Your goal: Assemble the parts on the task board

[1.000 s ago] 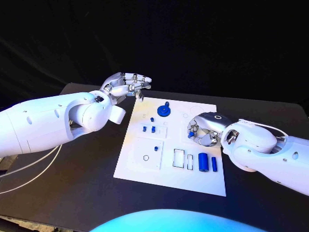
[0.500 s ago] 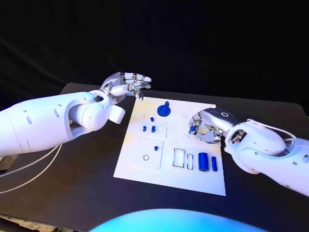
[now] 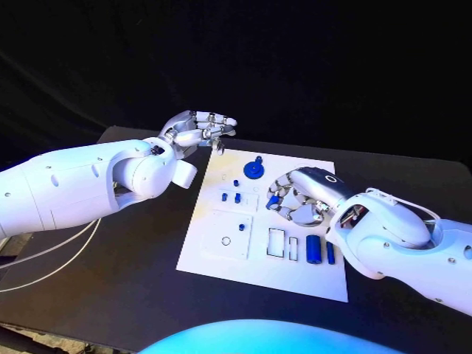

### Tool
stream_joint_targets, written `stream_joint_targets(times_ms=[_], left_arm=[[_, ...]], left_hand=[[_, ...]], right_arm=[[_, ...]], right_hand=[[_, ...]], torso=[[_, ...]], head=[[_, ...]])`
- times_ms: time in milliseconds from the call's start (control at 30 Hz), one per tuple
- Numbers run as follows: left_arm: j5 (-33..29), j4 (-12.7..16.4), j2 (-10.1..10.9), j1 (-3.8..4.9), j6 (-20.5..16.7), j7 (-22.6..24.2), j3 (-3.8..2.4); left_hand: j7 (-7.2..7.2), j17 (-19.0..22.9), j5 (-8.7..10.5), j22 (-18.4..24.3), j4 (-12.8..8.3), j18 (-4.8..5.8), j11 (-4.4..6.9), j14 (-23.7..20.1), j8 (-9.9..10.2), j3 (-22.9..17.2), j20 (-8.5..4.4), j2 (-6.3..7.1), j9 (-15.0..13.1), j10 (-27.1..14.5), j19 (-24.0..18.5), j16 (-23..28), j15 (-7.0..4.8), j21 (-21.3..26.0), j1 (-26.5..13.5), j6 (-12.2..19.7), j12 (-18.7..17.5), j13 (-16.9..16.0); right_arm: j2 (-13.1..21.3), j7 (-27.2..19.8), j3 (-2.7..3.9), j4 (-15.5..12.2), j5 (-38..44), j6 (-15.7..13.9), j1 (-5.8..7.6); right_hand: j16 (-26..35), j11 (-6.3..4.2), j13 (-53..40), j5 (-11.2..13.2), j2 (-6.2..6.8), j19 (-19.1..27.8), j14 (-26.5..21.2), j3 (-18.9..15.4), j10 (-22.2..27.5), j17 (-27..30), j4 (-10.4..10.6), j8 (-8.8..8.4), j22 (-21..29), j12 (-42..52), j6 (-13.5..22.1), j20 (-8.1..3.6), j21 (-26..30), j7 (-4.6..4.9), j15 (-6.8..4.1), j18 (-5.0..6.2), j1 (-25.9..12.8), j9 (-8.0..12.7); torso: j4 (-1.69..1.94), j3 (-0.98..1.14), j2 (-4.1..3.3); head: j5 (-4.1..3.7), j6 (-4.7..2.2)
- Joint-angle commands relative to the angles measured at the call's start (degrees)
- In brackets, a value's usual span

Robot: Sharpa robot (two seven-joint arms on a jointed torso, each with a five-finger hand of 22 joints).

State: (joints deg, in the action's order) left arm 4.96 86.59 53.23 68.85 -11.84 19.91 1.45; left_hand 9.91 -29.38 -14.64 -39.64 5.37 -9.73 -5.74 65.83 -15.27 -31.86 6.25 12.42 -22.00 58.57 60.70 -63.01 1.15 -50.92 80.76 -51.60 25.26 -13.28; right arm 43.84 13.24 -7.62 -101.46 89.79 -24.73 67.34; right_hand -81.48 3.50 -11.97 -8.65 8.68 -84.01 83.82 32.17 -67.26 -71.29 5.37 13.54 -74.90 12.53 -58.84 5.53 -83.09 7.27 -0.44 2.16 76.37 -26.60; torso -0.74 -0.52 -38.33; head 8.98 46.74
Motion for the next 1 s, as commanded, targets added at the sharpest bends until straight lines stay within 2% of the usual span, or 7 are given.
stream_joint_targets(times_ms=[33,200,300,467,633,800,1000], left_arm=[[-0.58,-0.11,-0.3,-0.03,0.89,0.39,-0.03],[-0.65,-0.3,-0.63,-0.05,0.99,0.39,-0.02],[-0.67,-0.34,-0.83,-0.06,1.06,0.39,0.0],[-0.68,-0.33,-1.02,-0.07,1.14,0.36,0.01],[-0.68,-0.3,-1.11,-0.07,1.19,0.31,0.02],[-0.68,-0.25,-1.13,-0.07,1.23,0.29,0.03],[-0.68,-0.26,-1.12,-0.07,1.23,0.27,0.04]], left_hand=[[0.05,0.08,-0.26,0.07,-0.07,-0.87,0.0,-0.41,0.03,0.14,0.03,-0.55,0.07,-0.34,0.35,0.17,0.14,0.2,0.0,0.18,0.34,-0.08],[0.04,0.09,-0.27,0.09,-0.08,-0.87,0.0,-0.43,0.02,0.13,0.03,-0.57,0.07,-0.39,0.35,0.17,0.14,0.23,0.02,0.19,0.38,-0.08],[0.04,0.09,-0.27,0.09,-0.08,-0.87,0.0,-0.43,0.02,0.13,0.03,-0.57,0.07,-0.39,0.35,0.17,0.14,0.23,0.02,0.19,0.38,-0.08],[0.04,0.09,-0.27,0.09,-0.08,-0.87,0.0,-0.43,0.02,0.13,0.03,-0.57,0.07,-0.39,0.35,0.17,0.14,0.23,0.02,0.19,0.38,-0.08],[0.04,0.09,-0.27,0.09,-0.08,-0.87,0.0,-0.43,0.02,0.13,0.03,-0.57,0.07,-0.39,0.35,0.17,0.14,0.23,0.02,0.19,0.38,-0.08],[0.04,0.09,-0.27,0.09,-0.08,-0.87,0.0,-0.43,0.02,0.13,0.03,-0.57,0.07,-0.39,0.35,0.17,0.14,0.23,0.02,0.19,0.38,-0.08],[0.03,0.11,-0.28,0.11,-0.09,-0.87,0.01,-0.45,0.0,0.12,0.03,-0.62,0.07,-0.47,0.36,0.16,0.14,0.26,0.04,0.17,0.45,-0.1]], right_arm=[[-1.58,-1.47,-0.01,-0.5,-2.08,-1.53,-0.57],[-4.96,-2.33,-0.01,-0.35,-2.31,-1.83,-2.1],[-7.27,-2.95,-0.02,0.25,-2.01,-1.93,-3.59],[-10.22,-3.6,-0.17,2.33,-1.02,-1.97,-5.52],[-12.15,-3.95,-0.37,4.63,-0.16,-1.67,-7.14],[-13.11,-4.36,-0.51,6.41,0.51,-1.23,-7.88],[-13.93,-4.91,-0.62,7.73,0.96,-0.57,-8.44]], right_hand=[[-0.22,-0.03,-0.03,-0.24,-0.41,-3.28,2.49,0.14,-0.46,0.05,0.25,0.39,-12.48,0.18,-0.47,-0.35,-0.14,-0.13,-0.42,-0.65,0.07,-0.75],[-0.22,-0.02,-0.02,-0.37,-0.44,-3.25,2.49,0.19,-0.44,0.06,0.18,0.4,-12.46,0.13,-0.43,-0.37,-0.06,-0.11,-0.43,-0.63,0.13,-0.78],[-0.22,-0.02,-0.01,-0.46,-0.44,-3.24,2.49,0.22,-0.43,0.07,0.13,0.41,-12.45,0.1,-0.4,-0.38,-0.04,-0.09,-0.44,-0.62,0.18,-0.8],[-0.21,-0.01,0.0,-0.51,-0.44,-3.26,2.49,0.24,-0.43,0.09,0.09,0.41,-12.47,0.08,-0.38,-0.39,-0.09,-0.08,-0.44,-0.64,0.21,-0.82],[-0.22,0.0,0.01,-0.62,-0.44,-3.25,2.49,0.27,-0.4,0.08,0.04,0.42,-12.46,0.04,-0.35,-0.4,-0.04,-0.04,-0.43,-0.63,0.24,-0.84],[-0.25,0.03,0.03,-0.73,-0.43,-3.25,2.51,0.28,-0.38,0.01,-0.01,0.41,-12.47,-0.01,-0.3,-0.41,-0.06,0.0,-0.43,-0.63,0.25,-0.86],[-0.23,0.05,0.03,-0.76,-0.41,-3.24,2.5,0.27,-0.37,0.07,-0.01,0.41,-12.45,-0.03,-0.27,-0.41,-0.03,0.03,-0.42,-0.62,0.22,-0.87]], torso=[[0.02,-0.1,0.04],[0.04,-0.1,-0.11],[0.01,-0.1,-0.13],[0.01,-0.14,-0.16],[-0.04,-0.05,-0.21],[-0.09,-0.05,-0.16],[-0.06,0.06,-0.21]], head=[[0.68,0.03],[1.4,0.04],[1.72,0.08],[2.27,0.18],[2.83,0.33],[3.0,0.51],[3.25,0.75]])
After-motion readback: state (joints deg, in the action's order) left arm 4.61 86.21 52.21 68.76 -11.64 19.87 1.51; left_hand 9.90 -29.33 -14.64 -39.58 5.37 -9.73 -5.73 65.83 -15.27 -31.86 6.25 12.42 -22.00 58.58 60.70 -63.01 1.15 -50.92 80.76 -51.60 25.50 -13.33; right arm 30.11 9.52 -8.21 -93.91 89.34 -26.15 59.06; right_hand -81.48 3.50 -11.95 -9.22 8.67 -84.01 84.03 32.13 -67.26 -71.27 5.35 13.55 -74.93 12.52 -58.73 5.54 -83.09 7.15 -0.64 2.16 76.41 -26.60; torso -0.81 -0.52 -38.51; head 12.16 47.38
